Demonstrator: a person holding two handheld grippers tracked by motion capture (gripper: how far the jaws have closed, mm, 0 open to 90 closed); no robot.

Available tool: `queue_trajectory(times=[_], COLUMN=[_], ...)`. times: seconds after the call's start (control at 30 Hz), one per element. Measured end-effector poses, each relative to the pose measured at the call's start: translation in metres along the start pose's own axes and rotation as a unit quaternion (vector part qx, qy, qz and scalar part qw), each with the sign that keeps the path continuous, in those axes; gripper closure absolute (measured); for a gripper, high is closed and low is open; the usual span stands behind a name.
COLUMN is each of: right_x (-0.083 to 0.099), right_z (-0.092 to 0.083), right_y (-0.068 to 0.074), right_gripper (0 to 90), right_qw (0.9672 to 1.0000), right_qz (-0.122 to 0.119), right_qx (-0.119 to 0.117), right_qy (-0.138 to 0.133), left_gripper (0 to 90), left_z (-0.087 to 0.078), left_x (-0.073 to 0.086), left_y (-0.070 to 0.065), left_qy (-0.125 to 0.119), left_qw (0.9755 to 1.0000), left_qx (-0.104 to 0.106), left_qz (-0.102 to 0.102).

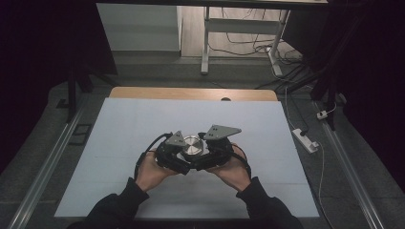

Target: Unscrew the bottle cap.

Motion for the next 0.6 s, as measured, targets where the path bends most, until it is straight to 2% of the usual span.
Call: queue_trajectory(times=[0.07, 0.13, 0.2, 0.23, 0.3, 0.33, 0.37, 0.47, 0.5, 0.57, 0.6], right_x=[0.001, 0.001, 0.001, 0.001, 0.001, 0.001, 0.003, 0.006, 0.006, 0.009, 0.01], right_z=[0.0, 0.0, -0.002, -0.003, -0.006, -0.006, -0.007, -0.011, -0.011, -0.013, -0.014], right_y=[0.002, 0.002, 0.0, 0.0, -0.003, -0.003, -0.006, -0.012, -0.012, -0.016, -0.017], right_gripper=[19.2, 19.3, 19.4, 19.4, 19.5, 19.5, 19.5, 19.5, 19.5, 19.5, 19.5], right_qw=[0.9999, 0.9999, 0.9999, 0.9999, 0.9988, 0.9988, 0.9964, 0.989, 0.989, 0.981, 0.9785], right_qz=[-0.008, -0.009, -0.005, -0.004, -0.015, -0.015, -0.028, -0.041, -0.041, -0.056, -0.061], right_qx=[0.01, 0.01, -0.002, -0.01, -0.046, -0.046, -0.08, -0.141, -0.141, -0.184, -0.196], right_qy=[-0.009, -0.01, -0.011, -0.012, -0.009, -0.009, -0.01, -0.014, -0.014, -0.022, -0.023], left_gripper=[15.5, 15.5, 15.5, 15.5, 15.5, 15.5, 15.5, 15.5, 15.5, 15.5, 15.5], left_z=[0.0, -0.001, -0.001, -0.002, -0.002, -0.002, -0.002, -0.002, -0.002, -0.001, 0.0], left_x=[0.0, 0.0, 0.0, 0.0, 0.0, 0.0, 0.001, 0.002, 0.002, 0.002, 0.002], left_y=[-0.001, -0.001, -0.001, -0.001, -0.002, -0.003, -0.004, -0.007, -0.007, -0.011, -0.013], left_qy=[0.001, 0.001, -0.003, -0.001, 0.0, 0.003, 0.004, 0.013, 0.017, 0.019, 0.023], left_qw=[1.0, 1.0, 0.9998, 0.9994, 0.9988, 0.9983, 0.9976, 0.9946, 0.9931, 0.9907, 0.9894], left_qx=[0.002, 0.008, 0.019, 0.031, 0.042, 0.05, 0.06, 0.086, 0.095, 0.108, 0.113], left_qz=[0.003, 0.006, 0.01, 0.017, 0.025, 0.03, 0.035, 0.057, 0.068, 0.08, 0.088])
Point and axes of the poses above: each handheld gripper's, and its own axes: z roughly forward along the jaws, x roughly out of its underside, y roughly to its left, the point moved 3 cm from there along z, roughly forward along the jaws, and after that the axes turned 6 degrees about -z, right-handed, at the moved point
